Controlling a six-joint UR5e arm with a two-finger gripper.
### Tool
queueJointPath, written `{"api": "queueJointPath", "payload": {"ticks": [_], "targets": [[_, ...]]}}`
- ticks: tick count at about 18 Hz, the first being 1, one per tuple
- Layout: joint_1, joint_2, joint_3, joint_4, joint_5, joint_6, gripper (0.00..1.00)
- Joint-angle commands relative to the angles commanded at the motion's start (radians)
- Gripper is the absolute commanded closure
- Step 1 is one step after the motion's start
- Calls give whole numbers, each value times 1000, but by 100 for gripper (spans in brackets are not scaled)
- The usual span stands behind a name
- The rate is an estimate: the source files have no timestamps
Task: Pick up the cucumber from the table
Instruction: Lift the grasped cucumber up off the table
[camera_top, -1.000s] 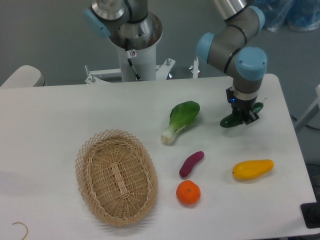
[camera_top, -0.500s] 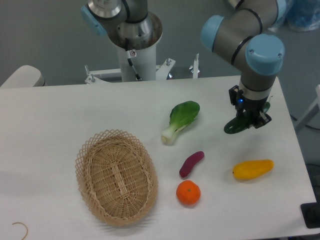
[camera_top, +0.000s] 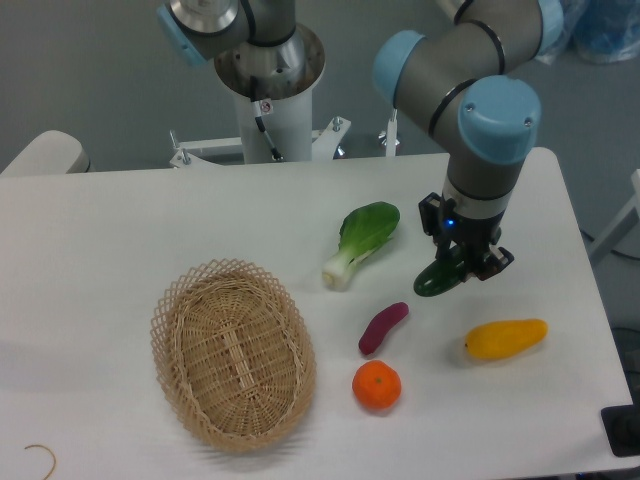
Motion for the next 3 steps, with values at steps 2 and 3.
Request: {"api": "queueJointPath", "payload": {"ticks": [2, 3], "targets": [[-17, 0, 9, 0, -17, -34, 64], [-20, 0, 9, 2, -20, -44, 64]]}}
